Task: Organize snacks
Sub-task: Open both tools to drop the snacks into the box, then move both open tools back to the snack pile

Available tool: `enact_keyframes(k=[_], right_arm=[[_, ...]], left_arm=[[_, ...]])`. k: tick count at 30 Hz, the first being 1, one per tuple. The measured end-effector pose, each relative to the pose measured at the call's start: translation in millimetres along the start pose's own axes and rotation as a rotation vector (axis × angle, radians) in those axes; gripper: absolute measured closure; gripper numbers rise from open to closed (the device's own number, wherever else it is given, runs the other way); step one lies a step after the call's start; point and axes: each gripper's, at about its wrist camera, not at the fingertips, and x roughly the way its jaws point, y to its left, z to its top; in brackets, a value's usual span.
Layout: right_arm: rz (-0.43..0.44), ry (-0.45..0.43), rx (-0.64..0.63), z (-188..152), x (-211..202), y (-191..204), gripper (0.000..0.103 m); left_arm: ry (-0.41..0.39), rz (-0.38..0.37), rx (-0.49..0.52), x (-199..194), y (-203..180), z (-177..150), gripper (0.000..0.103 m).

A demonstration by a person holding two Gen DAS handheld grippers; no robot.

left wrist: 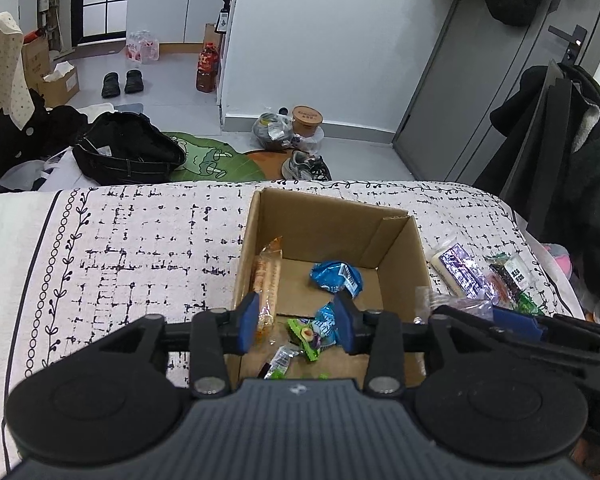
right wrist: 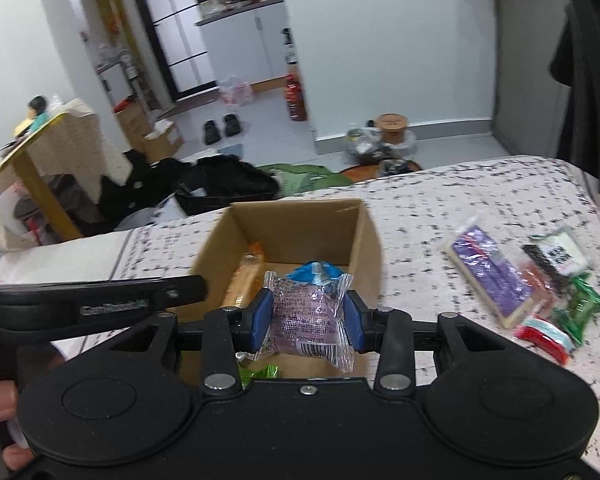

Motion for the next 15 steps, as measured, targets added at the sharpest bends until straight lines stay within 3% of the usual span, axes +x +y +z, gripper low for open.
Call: enact_keyframes(k=[11,15], right_arm=[[-0.046,-0.024,0.017,2,-16,-21,0.051],[-0.082,-0.023,0.025,-2,-23,-37,0.046]], left_arm=[[-0.001,-0.008,0.035,-4,-15,2,0.033],[0.006,-0.011,0.047,-2,-24,1,0.027]])
